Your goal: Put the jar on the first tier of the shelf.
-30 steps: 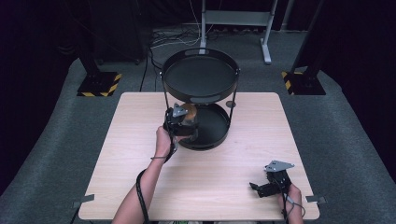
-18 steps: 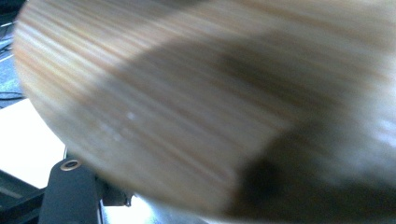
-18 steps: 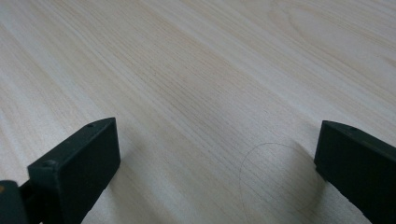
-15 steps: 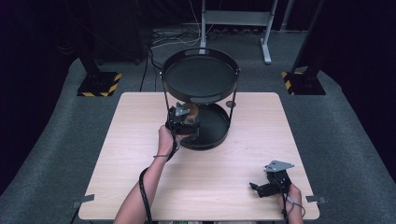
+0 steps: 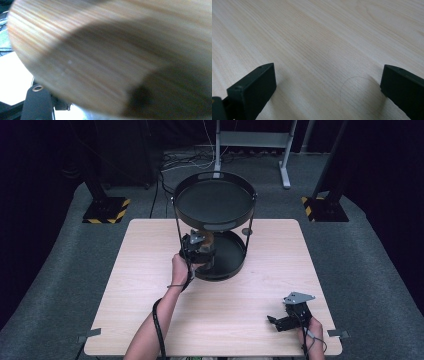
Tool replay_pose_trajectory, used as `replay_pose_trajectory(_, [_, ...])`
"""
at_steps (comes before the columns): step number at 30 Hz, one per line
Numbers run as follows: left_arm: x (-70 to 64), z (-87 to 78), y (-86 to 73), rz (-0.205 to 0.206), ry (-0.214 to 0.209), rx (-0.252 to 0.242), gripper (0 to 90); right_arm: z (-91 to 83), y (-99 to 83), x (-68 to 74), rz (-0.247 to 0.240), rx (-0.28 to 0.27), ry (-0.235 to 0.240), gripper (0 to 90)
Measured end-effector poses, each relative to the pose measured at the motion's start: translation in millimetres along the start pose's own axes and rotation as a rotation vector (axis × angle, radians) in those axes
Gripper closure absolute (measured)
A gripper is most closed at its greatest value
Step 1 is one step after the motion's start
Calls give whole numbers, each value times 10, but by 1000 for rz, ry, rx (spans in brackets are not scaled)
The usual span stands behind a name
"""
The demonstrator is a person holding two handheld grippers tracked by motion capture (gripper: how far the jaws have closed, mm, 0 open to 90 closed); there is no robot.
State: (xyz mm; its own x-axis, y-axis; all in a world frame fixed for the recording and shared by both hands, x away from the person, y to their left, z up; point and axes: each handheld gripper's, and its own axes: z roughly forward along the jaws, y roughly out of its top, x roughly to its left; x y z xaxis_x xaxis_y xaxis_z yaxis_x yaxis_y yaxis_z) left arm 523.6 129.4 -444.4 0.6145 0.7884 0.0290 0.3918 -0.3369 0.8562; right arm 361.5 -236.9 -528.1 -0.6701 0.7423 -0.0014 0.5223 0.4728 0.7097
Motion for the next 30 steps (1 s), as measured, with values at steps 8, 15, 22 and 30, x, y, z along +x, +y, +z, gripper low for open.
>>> replay_pose_trajectory(8, [2,62,-13,-4,9,0,254,0,0,0,0,0,0,0])
replay_pose_trajectory(15, [0,101,3,4,7,7,253,0,0,0,0,0,0,0])
replay_pose_trajectory(22, [-31,149,16,9,8,9,253,0,0,1,-1,-1,-1,0])
replay_pose_trajectory(30, [-59,200,28,3,13,14,254,0,0,-1,0,1,0,0])
